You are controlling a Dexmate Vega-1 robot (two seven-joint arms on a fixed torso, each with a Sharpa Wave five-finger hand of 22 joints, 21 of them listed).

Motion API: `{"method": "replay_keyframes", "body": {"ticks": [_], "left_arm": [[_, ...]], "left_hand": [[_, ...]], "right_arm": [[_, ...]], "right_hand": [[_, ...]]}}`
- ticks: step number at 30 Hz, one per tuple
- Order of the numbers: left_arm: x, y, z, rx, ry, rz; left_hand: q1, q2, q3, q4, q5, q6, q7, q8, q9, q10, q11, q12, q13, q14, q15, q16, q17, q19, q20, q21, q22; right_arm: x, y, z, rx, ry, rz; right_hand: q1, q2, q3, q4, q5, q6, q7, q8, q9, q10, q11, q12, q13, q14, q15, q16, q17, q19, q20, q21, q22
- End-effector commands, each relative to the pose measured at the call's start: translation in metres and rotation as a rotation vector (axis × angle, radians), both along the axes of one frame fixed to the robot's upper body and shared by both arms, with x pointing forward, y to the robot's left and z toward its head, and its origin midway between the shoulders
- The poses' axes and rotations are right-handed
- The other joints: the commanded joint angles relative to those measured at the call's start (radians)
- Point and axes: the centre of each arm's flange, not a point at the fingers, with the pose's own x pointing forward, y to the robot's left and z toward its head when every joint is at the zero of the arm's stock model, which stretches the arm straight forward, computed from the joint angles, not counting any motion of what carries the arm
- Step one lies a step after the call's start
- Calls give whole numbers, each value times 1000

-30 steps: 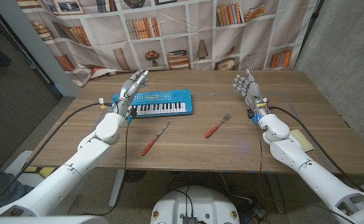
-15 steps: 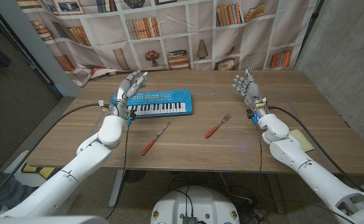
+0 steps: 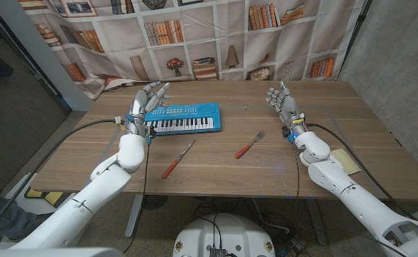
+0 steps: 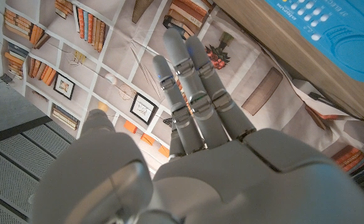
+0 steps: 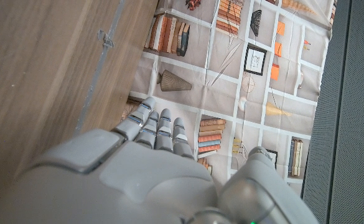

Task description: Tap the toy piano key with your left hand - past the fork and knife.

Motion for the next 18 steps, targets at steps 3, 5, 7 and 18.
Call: {"method": "replay_keyframes", "body": {"ticks": [3, 5, 7, 18], "left_arm": [[-11, 1, -1, -25, -50, 102], [-12, 2, -1, -21, -43, 101], [-13, 2, 0, -23, -43, 99], [-19, -2, 1, 18, -23, 140]], "left_hand": [[30, 3, -7, 5, -6, 93, -27, -6, 5, 185, -32, 144, 82, 51, -36, 227, 99, 80, -59, 122, 55], [40, 10, -6, 7, -7, 108, -35, -16, 5, 192, -28, 227, 84, 48, -41, 297, 111, 129, -71, 157, 45], [50, 14, -4, 5, -8, 115, -40, -20, 5, 193, -30, 284, 90, 46, -43, 333, 112, 152, -74, 184, 54], [173, -28, 0, -46, -6, -27, -43, -51, 11, 182, -62, 623, 125, 42, -50, 690, 318, 187, -76, 335, 181]], "right_arm": [[3, 2, -4, 10, -1, 5], [3, 3, -4, 9, 0, 6], [4, 3, -5, 15, 2, 9], [5, 2, -7, 15, 0, 12]], "right_hand": [[10, 3, 3, -7, 1, 9, 0, 4, 2, 7, 0, -1, 1, 7, 2, 3, 2, 11, -1, 6, 5], [10, 3, 3, -7, 1, 9, -1, 4, 2, 7, 1, -1, 1, 7, 1, 3, 2, 11, -1, 6, 5], [10, 3, 2, -8, 1, 9, -1, 4, 2, 8, 0, -1, 1, 7, 2, 3, 2, 11, -1, 6, 5], [11, 4, 2, -8, 0, 10, -1, 3, 2, 8, 0, -2, 1, 8, 1, 3, 2, 13, 0, 5, 5]]}}
